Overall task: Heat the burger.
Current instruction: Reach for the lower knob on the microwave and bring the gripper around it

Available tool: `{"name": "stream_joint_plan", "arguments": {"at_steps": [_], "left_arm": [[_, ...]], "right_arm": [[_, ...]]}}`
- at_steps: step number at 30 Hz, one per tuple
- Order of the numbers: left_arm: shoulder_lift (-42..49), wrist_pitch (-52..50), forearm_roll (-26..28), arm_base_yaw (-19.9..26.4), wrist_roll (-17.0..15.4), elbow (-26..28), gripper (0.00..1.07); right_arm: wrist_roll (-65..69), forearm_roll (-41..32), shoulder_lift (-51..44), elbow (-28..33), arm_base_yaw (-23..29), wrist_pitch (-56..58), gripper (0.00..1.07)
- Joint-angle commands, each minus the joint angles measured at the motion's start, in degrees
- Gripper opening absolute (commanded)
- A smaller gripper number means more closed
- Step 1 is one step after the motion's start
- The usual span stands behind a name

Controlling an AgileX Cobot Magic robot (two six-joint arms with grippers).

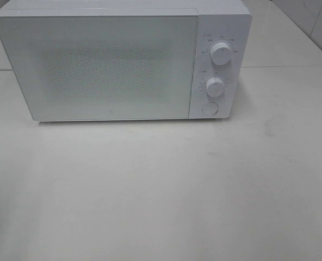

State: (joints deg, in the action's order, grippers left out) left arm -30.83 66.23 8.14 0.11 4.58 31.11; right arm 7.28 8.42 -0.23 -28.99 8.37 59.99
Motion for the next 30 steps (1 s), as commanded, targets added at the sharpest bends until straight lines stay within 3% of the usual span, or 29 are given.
{"name": "stream_joint_plan", "arguments": {"at_steps": [1, 6, 30], "left_arm": [[2.5, -2.6, -0.6, 0.3, -0.2, -0.5, 1.02], [8.5, -6.8, -1.2, 0.3, 0.5, -2.5, 1.02], [32.9, -6.9, 0.9, 0.3, 0.5, -2.5, 1.01]], "right_arm": [[-0.7, -0.1, -1.5, 0.0, -0.3, -0.6, 0.76], [-0.7, -0.1, -1.5, 0.0, -0.3, -0.6, 0.76], [-0.7, -0.1, -1.5, 0.0, -0.3, -0.6, 0.76]]}}
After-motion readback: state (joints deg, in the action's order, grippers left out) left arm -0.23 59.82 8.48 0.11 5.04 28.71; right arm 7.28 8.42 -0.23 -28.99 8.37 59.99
